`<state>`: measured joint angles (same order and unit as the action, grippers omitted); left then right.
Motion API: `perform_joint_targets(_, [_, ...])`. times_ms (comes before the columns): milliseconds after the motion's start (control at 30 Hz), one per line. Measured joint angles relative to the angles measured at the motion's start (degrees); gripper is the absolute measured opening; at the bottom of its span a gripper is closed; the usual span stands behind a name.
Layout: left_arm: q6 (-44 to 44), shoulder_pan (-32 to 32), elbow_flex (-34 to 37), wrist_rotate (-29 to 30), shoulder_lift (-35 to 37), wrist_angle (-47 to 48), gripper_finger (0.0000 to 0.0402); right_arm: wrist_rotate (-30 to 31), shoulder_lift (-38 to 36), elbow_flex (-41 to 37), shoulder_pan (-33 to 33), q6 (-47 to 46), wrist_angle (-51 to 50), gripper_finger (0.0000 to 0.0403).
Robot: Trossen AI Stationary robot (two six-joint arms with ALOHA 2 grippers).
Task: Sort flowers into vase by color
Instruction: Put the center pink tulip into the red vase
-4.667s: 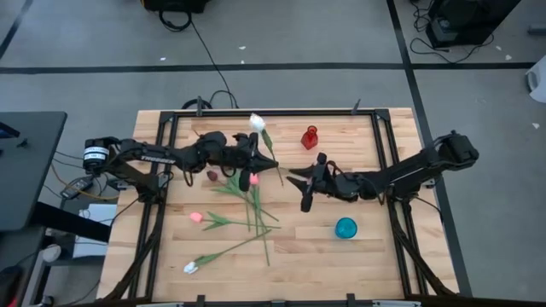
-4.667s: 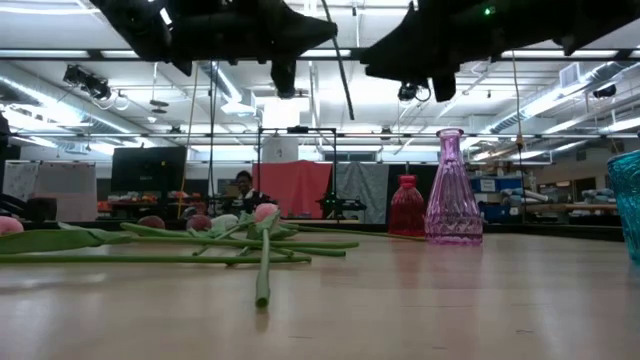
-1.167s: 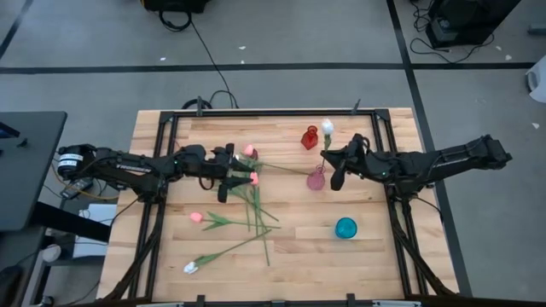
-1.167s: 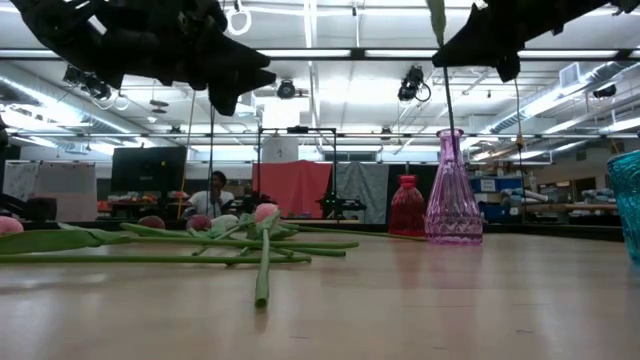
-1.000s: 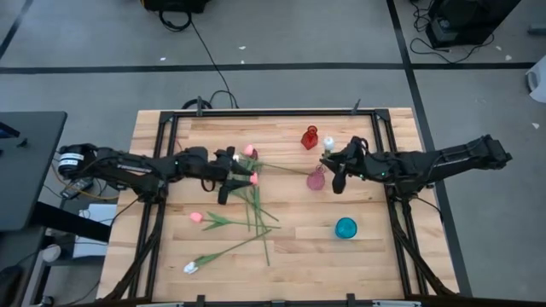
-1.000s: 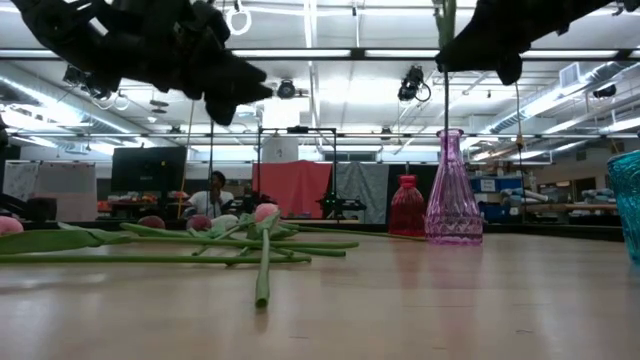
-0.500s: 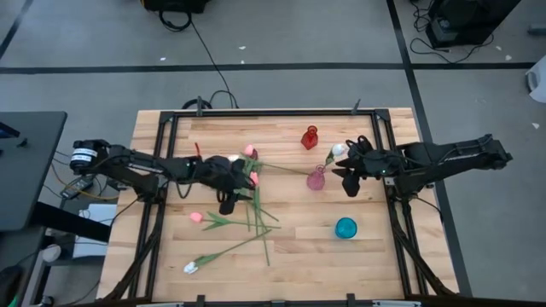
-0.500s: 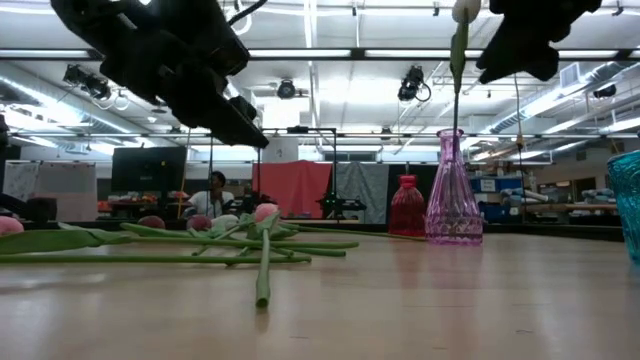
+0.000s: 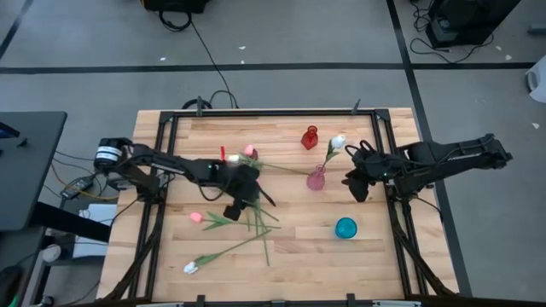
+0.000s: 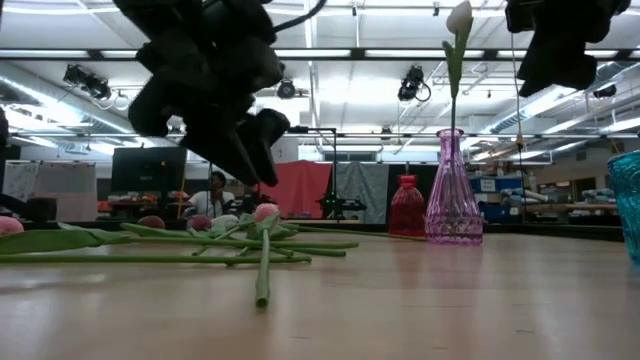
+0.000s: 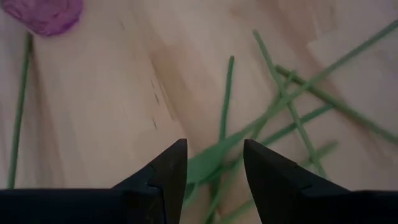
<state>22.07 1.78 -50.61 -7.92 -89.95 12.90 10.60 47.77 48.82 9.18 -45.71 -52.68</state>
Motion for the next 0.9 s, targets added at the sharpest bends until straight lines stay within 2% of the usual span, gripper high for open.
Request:
perform_joint_targets(267, [10.74, 3.93, -6.26, 13.83, -6.28, 6.71, 0.0162, 4.22, 1.27, 0.00, 2.19, 0.39, 0.29, 0.0152])
perform_joint_targets(433, [18.57, 5.47, -8.31, 19.03, -7.37, 11.91, 0.0162, 6.78, 2.26, 0.00, 3.12, 0.44, 0.91, 0.0152])
perform_joint_targets(600, [22.97, 6.03, -8.37, 27.53, -7.41, 14.06, 0.0162, 8.01, 3.81, -0.01, 4.39, 0.24, 3.64, 0.0152])
perform_joint_targets(900, [26.23, 5.70, -8.28, 29.73, -7.40, 13.17, 0.0162, 7.54, 9.47, -0.02, 9.76, 0.35, 13.10, 0.0151])
